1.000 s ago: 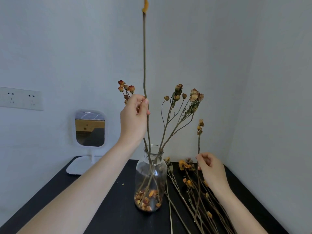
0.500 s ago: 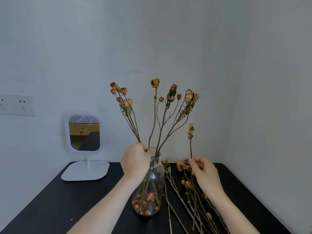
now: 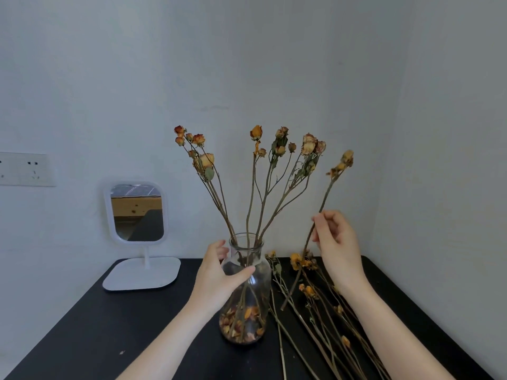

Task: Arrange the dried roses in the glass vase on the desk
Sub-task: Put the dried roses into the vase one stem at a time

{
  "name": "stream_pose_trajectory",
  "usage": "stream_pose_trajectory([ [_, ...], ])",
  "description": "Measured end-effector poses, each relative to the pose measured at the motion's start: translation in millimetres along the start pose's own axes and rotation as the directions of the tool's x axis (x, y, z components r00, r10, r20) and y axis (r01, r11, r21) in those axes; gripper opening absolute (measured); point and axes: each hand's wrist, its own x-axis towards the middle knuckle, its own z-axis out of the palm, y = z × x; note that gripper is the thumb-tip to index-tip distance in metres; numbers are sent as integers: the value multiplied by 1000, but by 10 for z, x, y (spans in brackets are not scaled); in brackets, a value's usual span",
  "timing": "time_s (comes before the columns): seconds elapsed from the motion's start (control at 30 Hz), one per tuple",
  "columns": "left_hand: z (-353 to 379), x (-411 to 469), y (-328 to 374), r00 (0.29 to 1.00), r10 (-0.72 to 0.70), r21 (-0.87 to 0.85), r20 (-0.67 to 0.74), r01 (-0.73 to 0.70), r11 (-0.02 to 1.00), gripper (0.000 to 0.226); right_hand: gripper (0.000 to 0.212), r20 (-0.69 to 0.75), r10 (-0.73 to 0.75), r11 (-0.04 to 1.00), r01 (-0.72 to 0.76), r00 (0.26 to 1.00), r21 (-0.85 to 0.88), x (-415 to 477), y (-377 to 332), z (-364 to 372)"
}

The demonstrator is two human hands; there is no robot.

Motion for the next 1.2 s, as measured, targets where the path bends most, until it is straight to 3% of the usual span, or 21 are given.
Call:
stream_pose_trajectory([
  [0.1, -9, 140, 7, 974, -48, -60, 220, 63, 996, 55, 11, -21, -76, 992, 78, 997, 95, 37, -117, 62],
  [0.2, -16, 253, 6, 950, -65, -97, 307, 99, 990, 51, 11, -57, -153, 979, 159, 987, 126, 74, -190, 124],
  [0.4, 25, 317, -42, 965, -88, -89, 246, 113, 990, 45, 16, -158, -225, 950, 253, 961, 185, 221, -281, 167],
  [0.53, 47, 339, -65, 981, -29, -14, 192, 32, 999, 41, 15, -177, -230, 950, 261, 957, 174, 308, -260, 203],
  [0.63, 56, 363, -87, 989, 2, 85, 149, -15, 996, 37, 14, -134, -212, 963, 230, 968, 139, 326, -196, 292],
  [0.73, 77, 396, -88, 989, -4, 161, 145, -19, 987, 49, 11, -45, -213, 975, 215, 976, 52, 300, -107, 385],
  [0.9, 102, 362, -57, 976, -55, -45, 211, 66, 997, 50, 11, 87, -211, 972, 218, 974, -88, 168, 24, 498],
  [1.2, 156, 340, -76, 983, 42, -59, 178, -32, 998, 48, 12, 237, -63, 964, 120, 969, -237, 118, 175, 646],
])
